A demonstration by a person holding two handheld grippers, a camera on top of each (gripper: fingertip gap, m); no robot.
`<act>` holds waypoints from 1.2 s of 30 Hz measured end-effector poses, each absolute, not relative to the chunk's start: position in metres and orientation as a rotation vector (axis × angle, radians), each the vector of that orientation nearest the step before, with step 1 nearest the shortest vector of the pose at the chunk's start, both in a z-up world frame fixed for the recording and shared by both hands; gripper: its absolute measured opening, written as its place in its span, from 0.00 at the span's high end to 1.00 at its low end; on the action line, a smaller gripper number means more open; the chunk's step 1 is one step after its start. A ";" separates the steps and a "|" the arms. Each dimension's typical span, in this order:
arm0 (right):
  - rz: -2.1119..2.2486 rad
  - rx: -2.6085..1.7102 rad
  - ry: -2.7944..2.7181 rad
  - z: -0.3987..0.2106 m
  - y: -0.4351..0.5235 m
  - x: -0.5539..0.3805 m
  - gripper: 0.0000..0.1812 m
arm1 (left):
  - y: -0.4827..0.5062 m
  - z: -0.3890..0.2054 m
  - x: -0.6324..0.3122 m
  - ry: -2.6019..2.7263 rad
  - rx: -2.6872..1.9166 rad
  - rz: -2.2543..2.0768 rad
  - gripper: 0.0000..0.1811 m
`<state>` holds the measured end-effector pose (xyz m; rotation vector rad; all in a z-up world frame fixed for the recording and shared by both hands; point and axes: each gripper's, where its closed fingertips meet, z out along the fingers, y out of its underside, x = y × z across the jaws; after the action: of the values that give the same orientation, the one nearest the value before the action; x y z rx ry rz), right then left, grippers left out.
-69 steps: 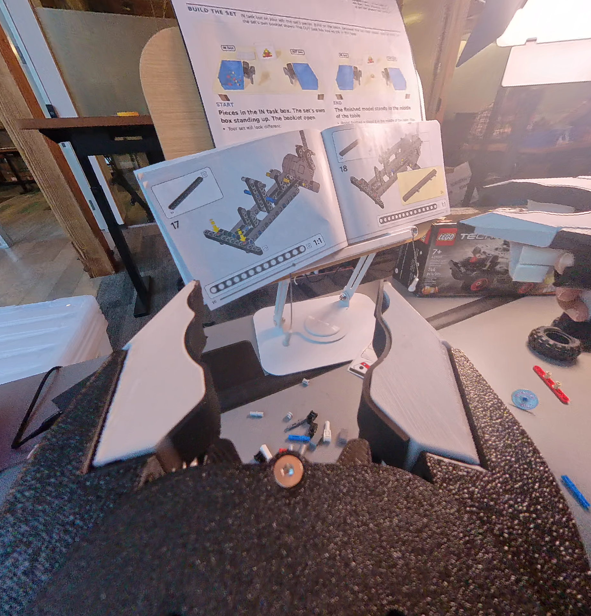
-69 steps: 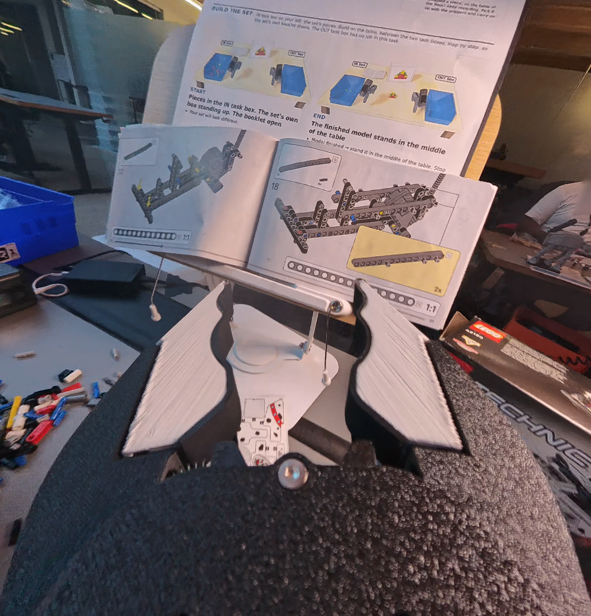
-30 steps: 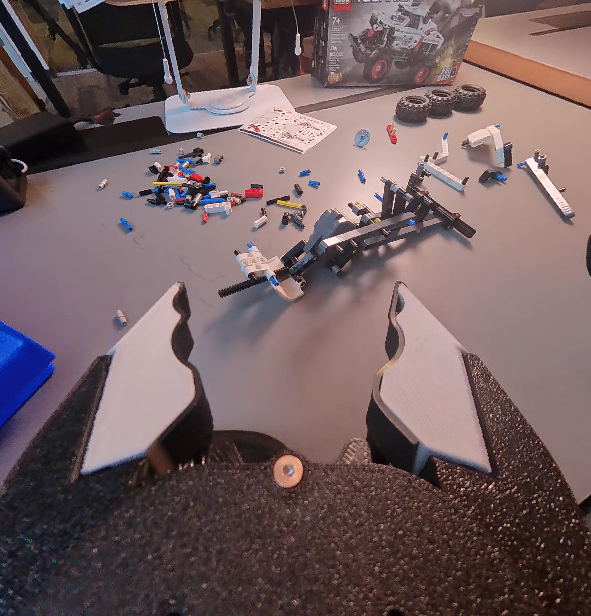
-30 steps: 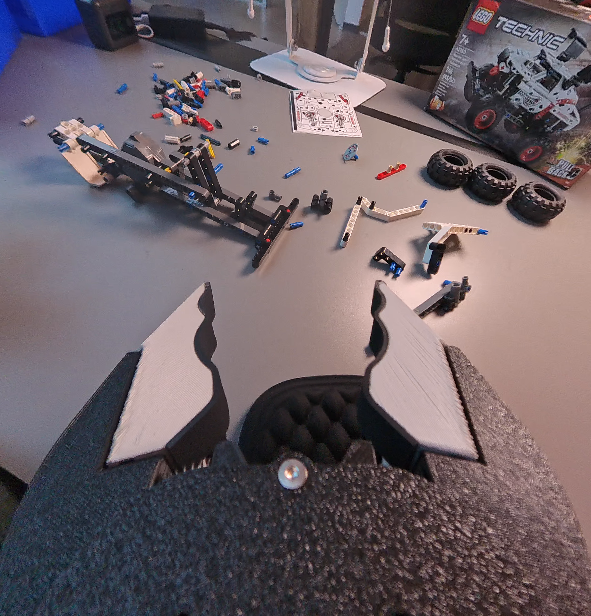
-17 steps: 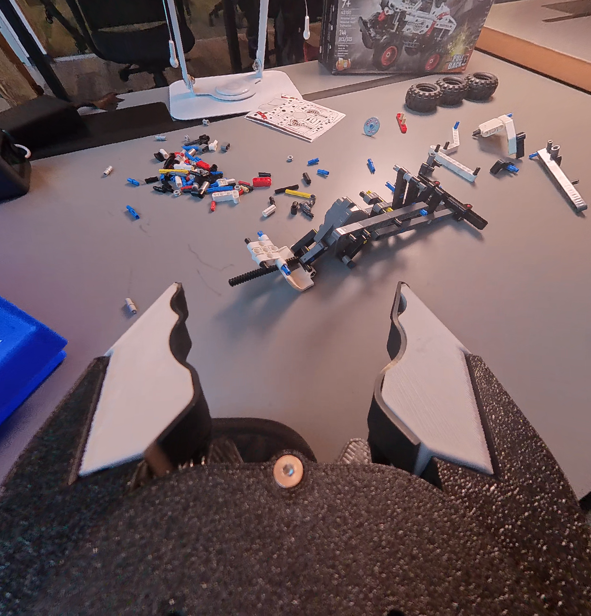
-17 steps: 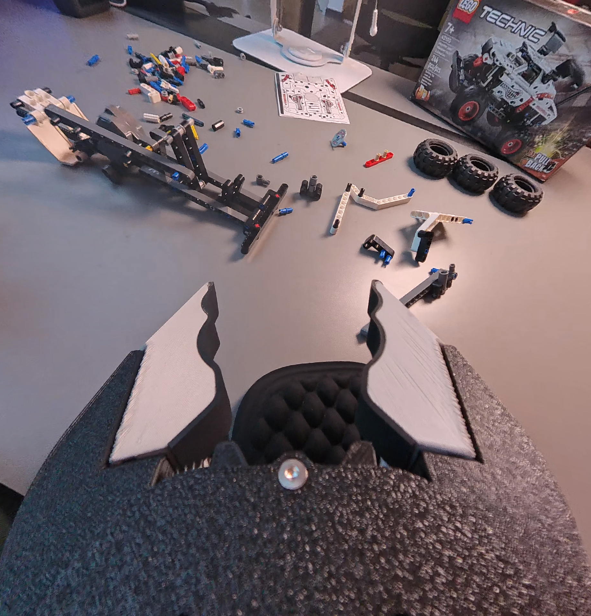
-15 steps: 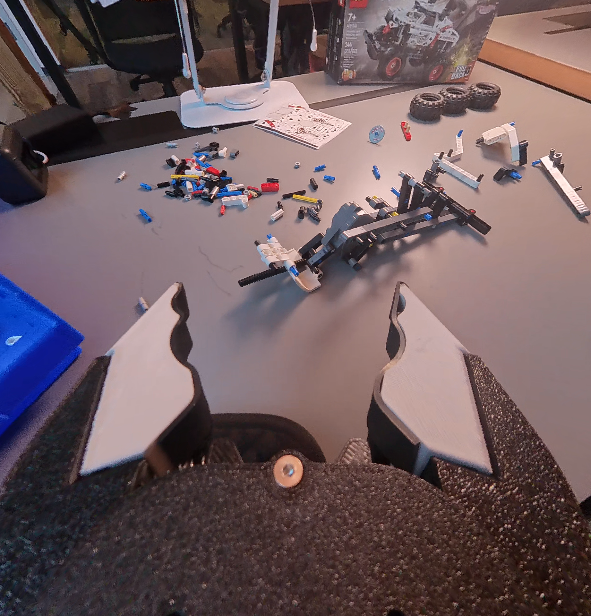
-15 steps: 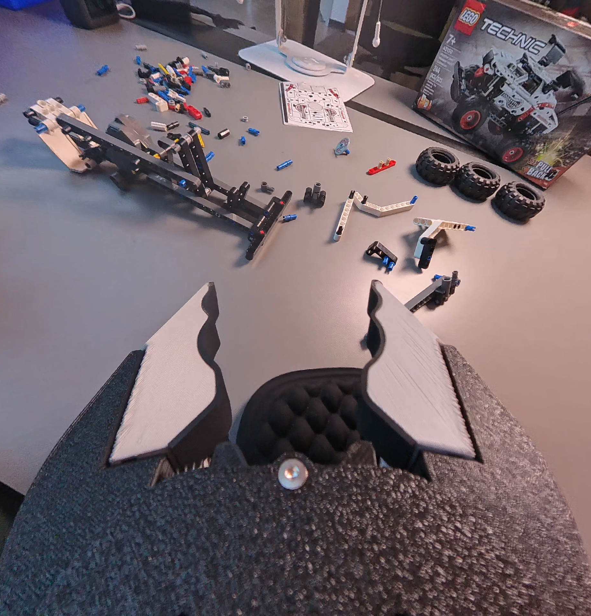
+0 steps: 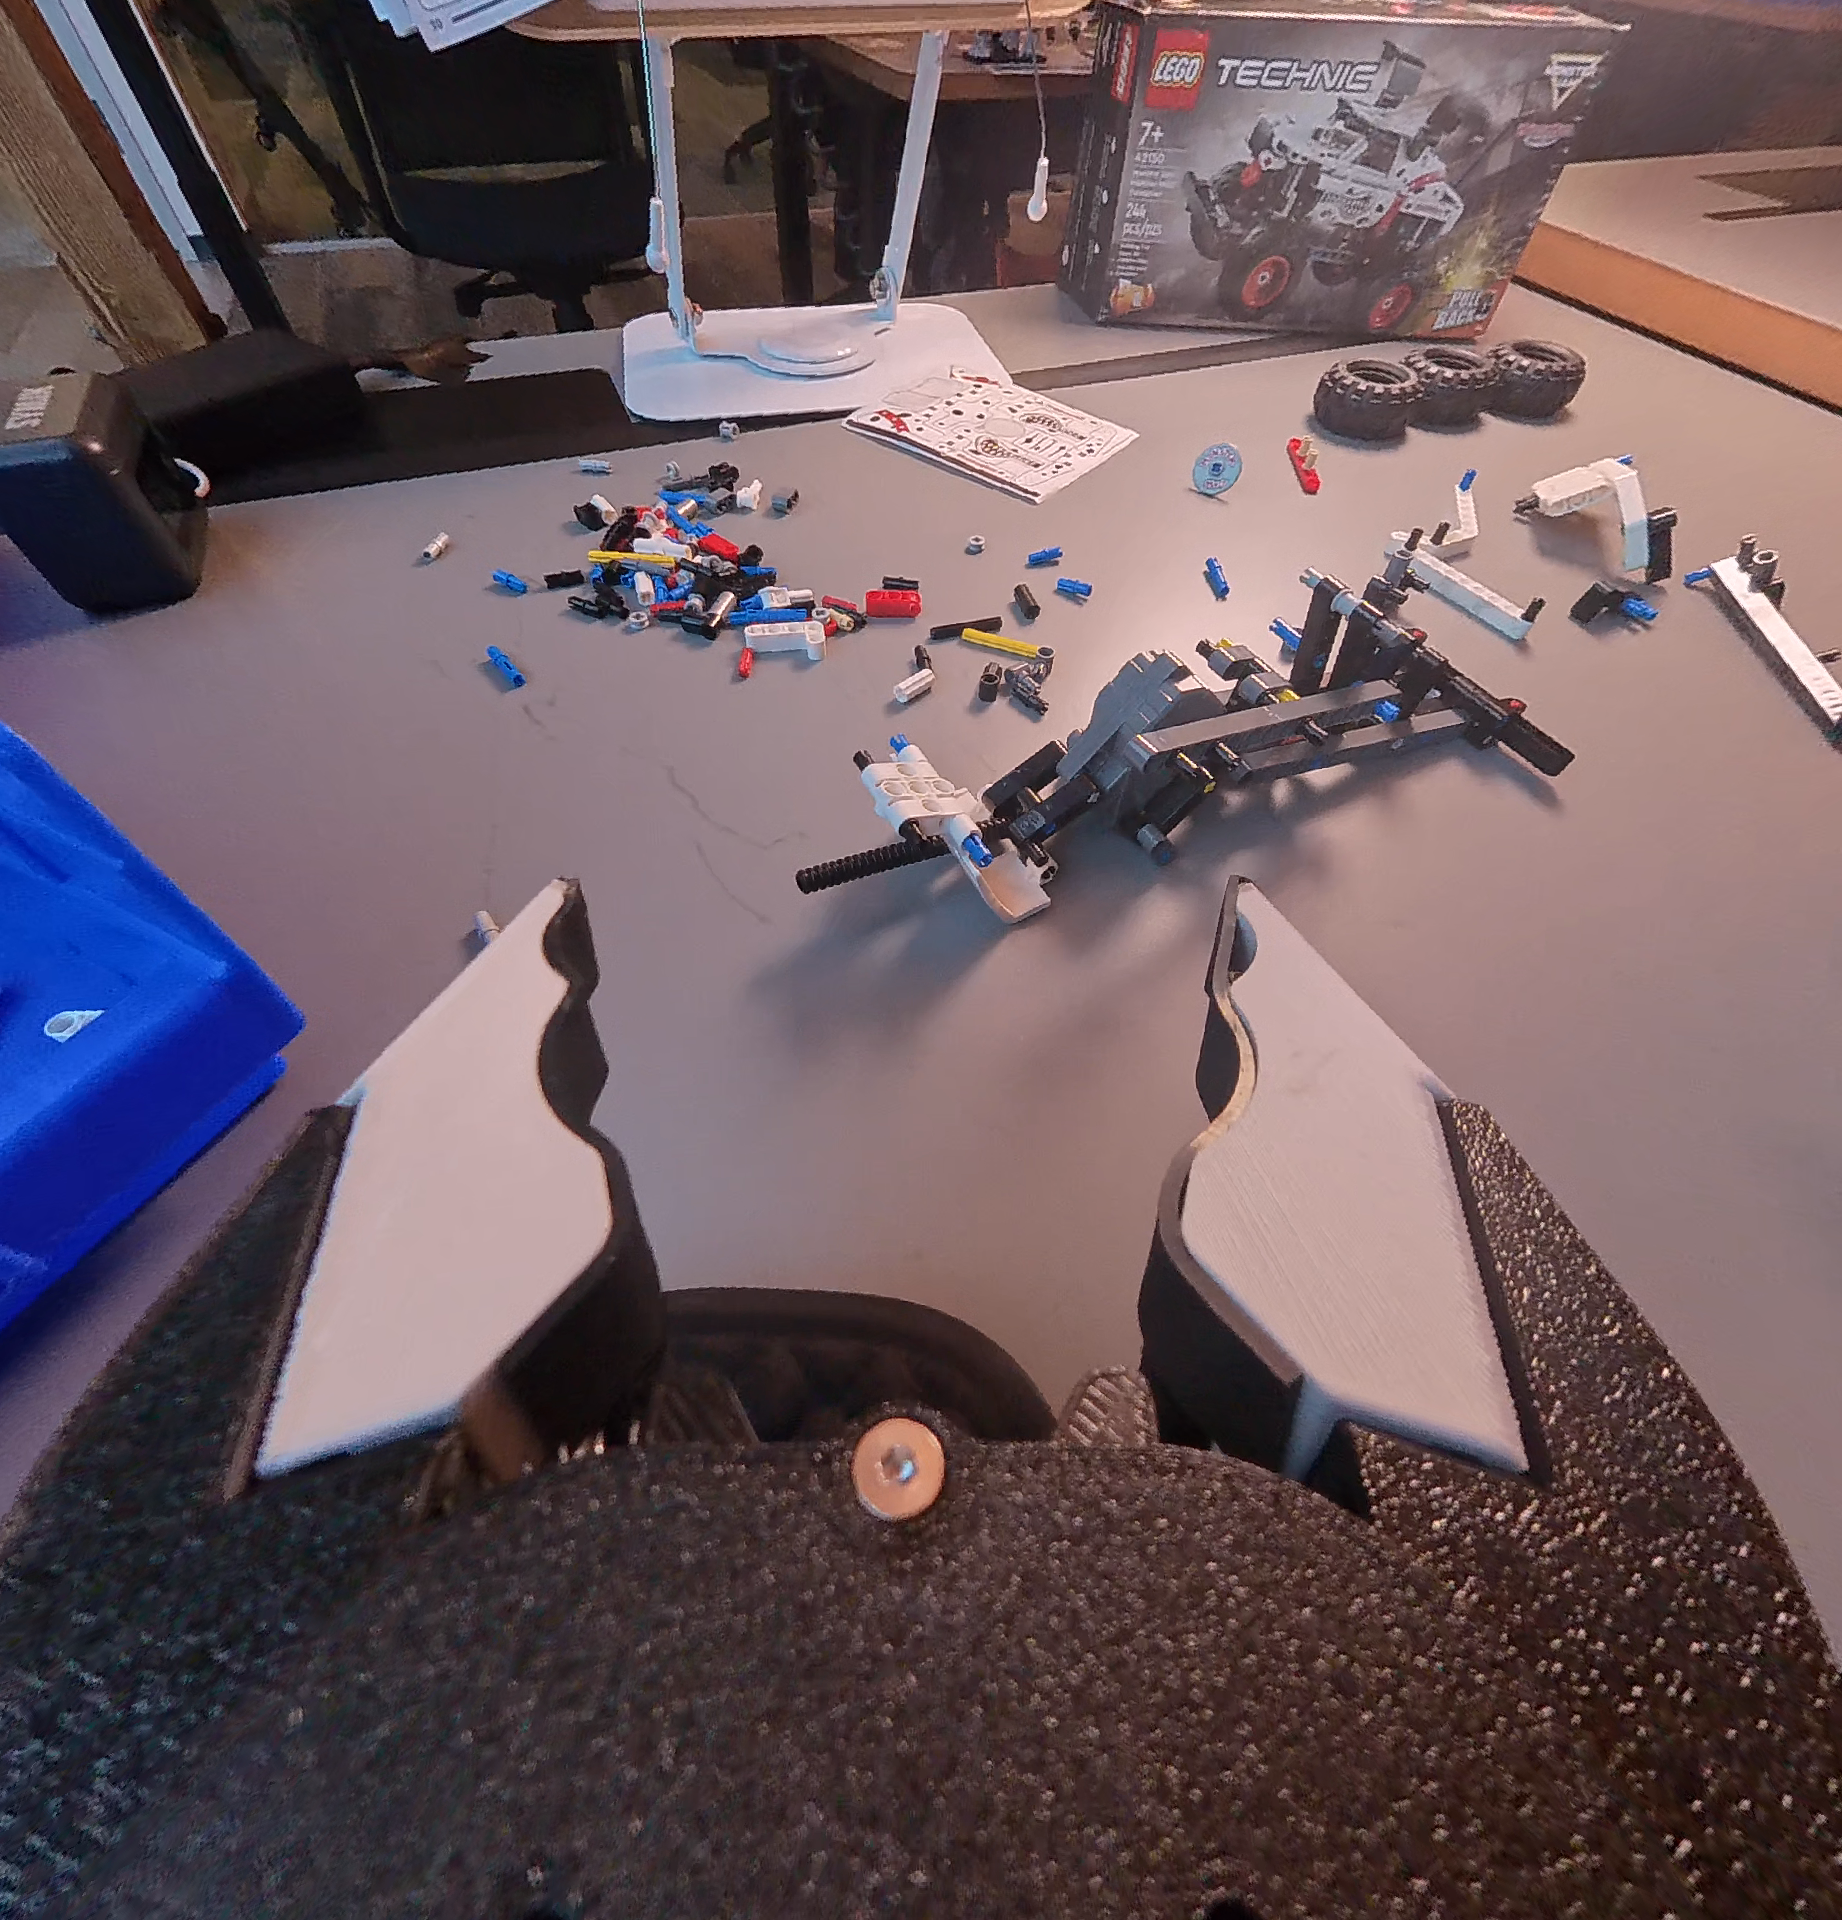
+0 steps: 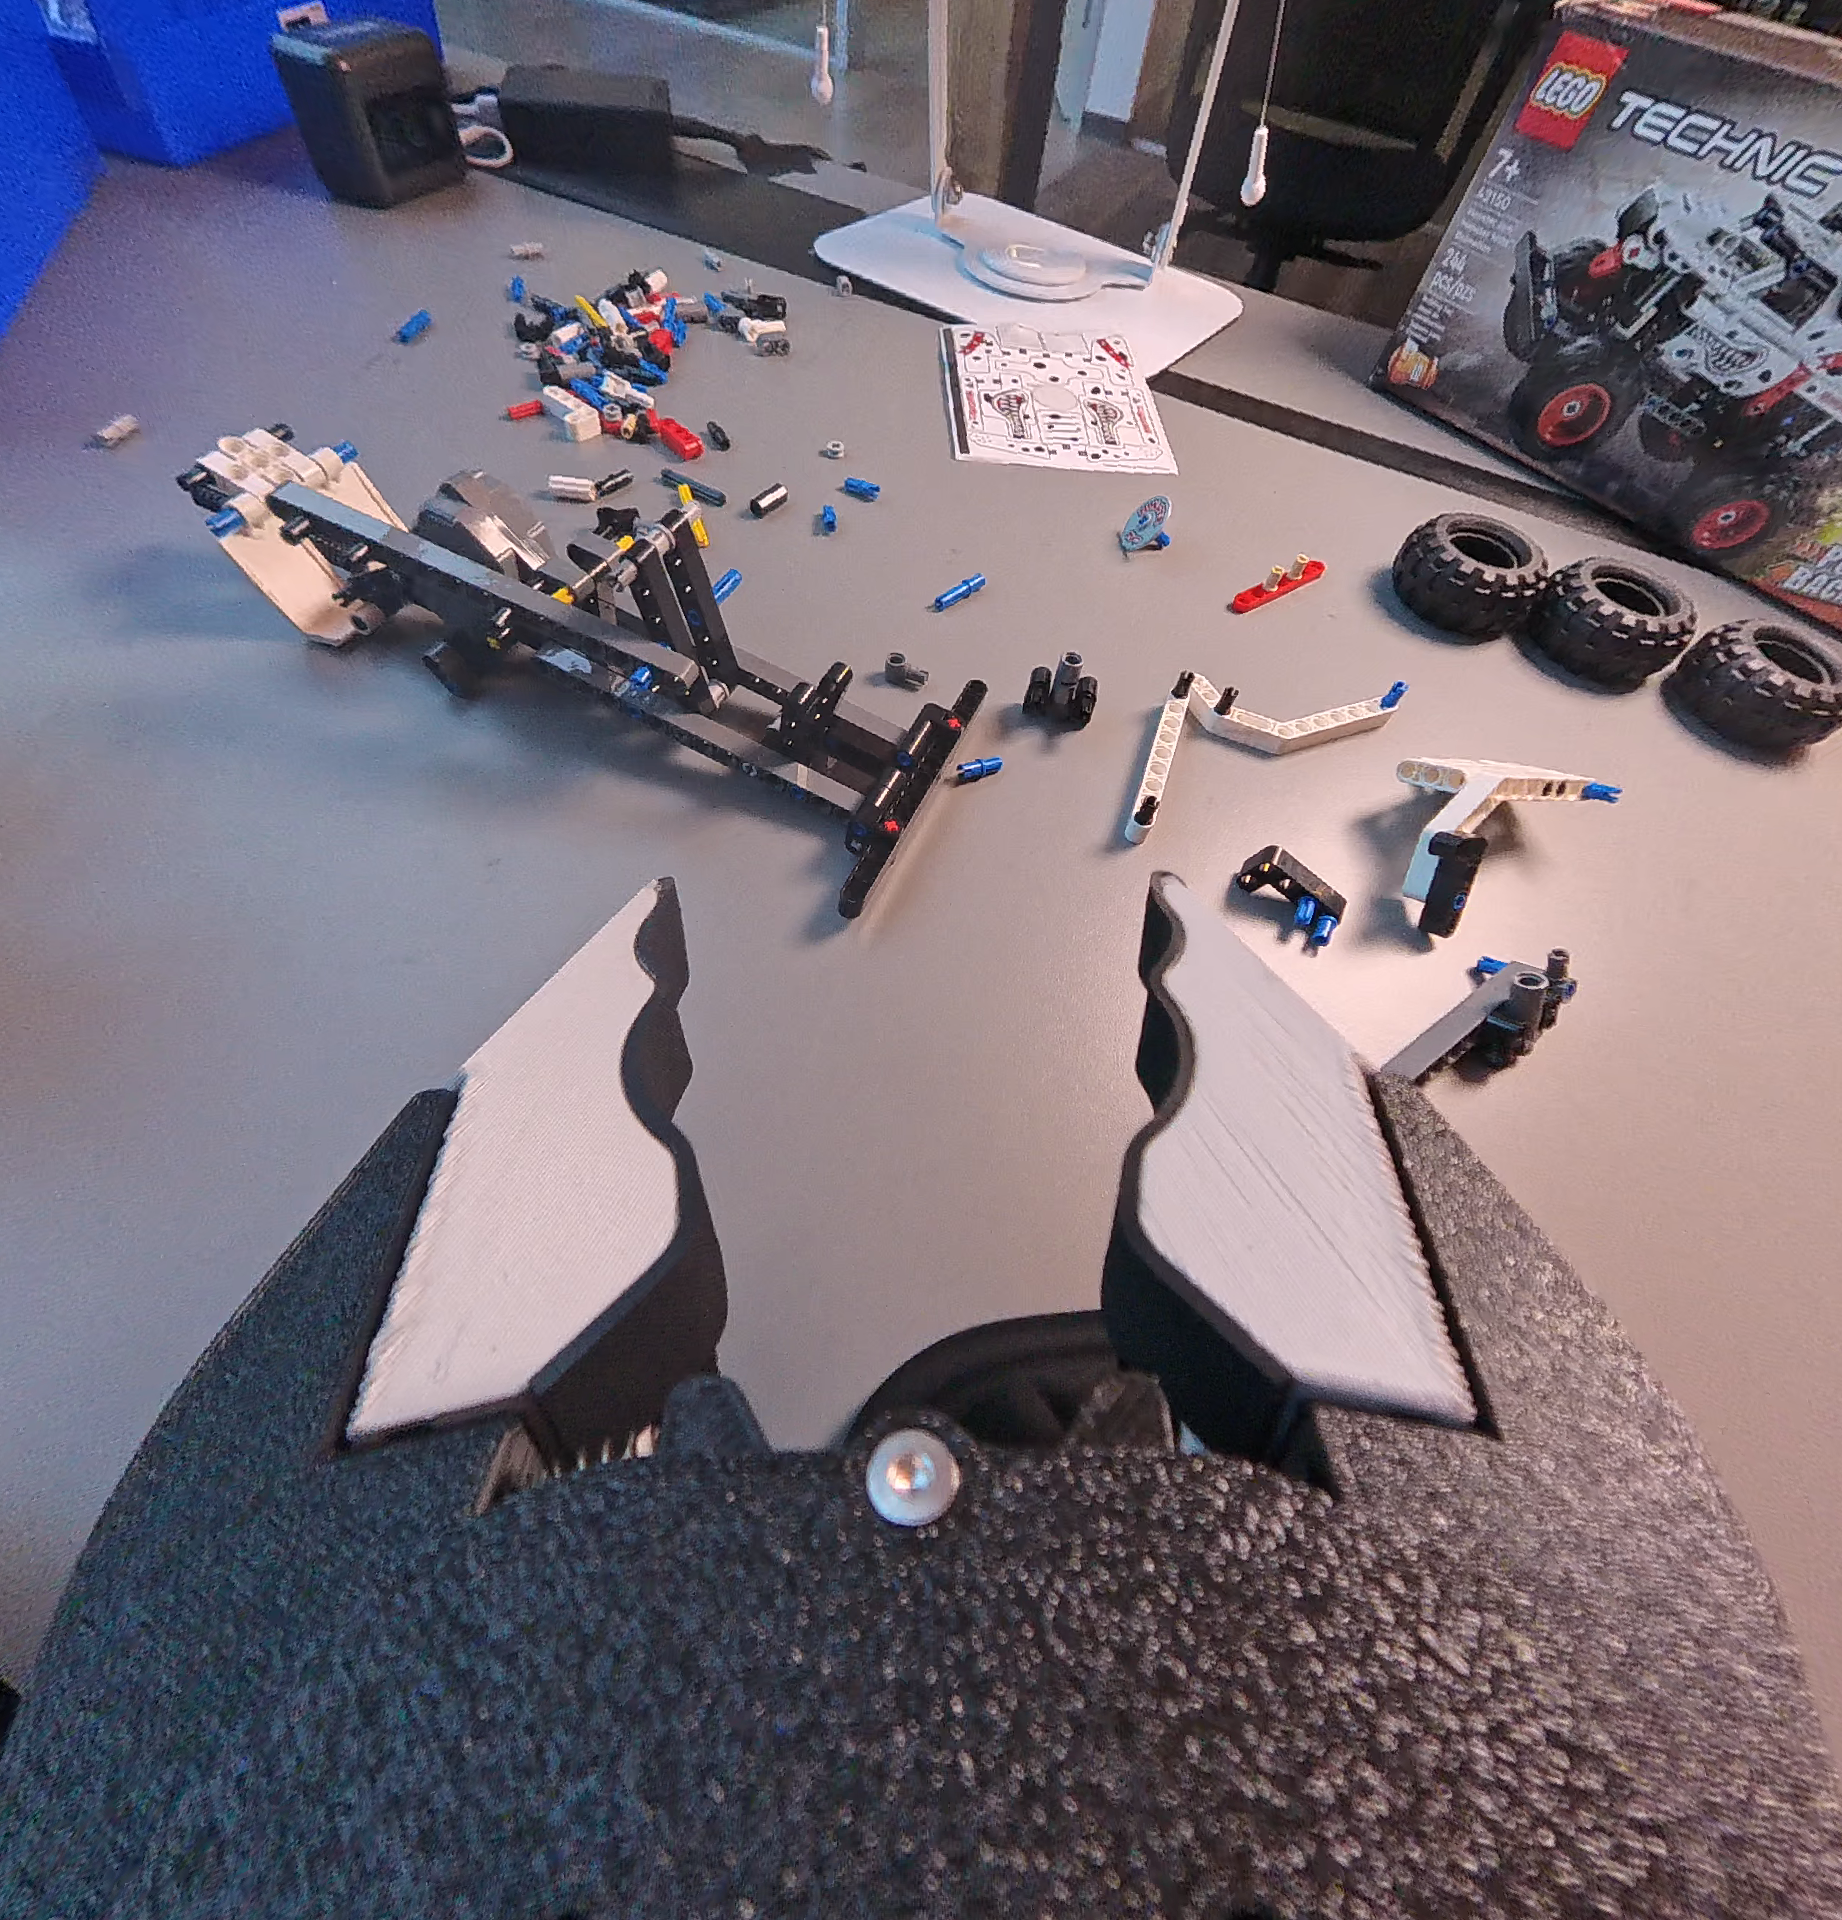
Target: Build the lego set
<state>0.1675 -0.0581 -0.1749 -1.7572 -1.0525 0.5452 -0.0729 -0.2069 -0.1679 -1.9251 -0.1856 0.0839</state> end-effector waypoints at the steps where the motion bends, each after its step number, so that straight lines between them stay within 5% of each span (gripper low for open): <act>1: 0.548 -1.764 -1.048 -0.175 -0.057 0.167 0.51 | -0.207 -0.168 -0.073 -0.189 -1.923 0.086 0.36; 18: 0.538 -1.750 -1.021 -0.173 -0.056 0.170 0.51 | -0.201 -0.163 -0.070 -0.147 -1.911 0.148 0.38; 21: 0.551 -1.696 -1.039 -0.165 -0.062 0.165 0.53 | -0.194 -0.156 -0.061 -0.146 -1.885 0.080 0.44; 26: 0.822 -1.446 -1.108 -0.117 -0.112 0.124 0.82 | -0.162 -0.154 -0.044 -0.051 -1.913 0.116 0.56; 29: 0.958 -1.251 -1.214 -0.086 -0.160 0.094 1.00 | -0.141 -0.156 -0.034 0.026 -1.936 0.155 0.83; 31: 1.008 -1.155 -1.283 -0.073 -0.189 0.076 1.00 | -0.131 -0.156 -0.026 0.071 -1.943 0.164 1.00; 36: 1.288 -1.017 -1.401 -0.048 -0.263 0.048 1.00 | -0.119 -0.163 -0.027 0.092 -1.994 0.294 1.00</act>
<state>0.0478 -0.2625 -0.0476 -1.0168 -1.4010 1.2878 -0.0271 -0.1191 -0.1631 -1.9943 0.0919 0.2935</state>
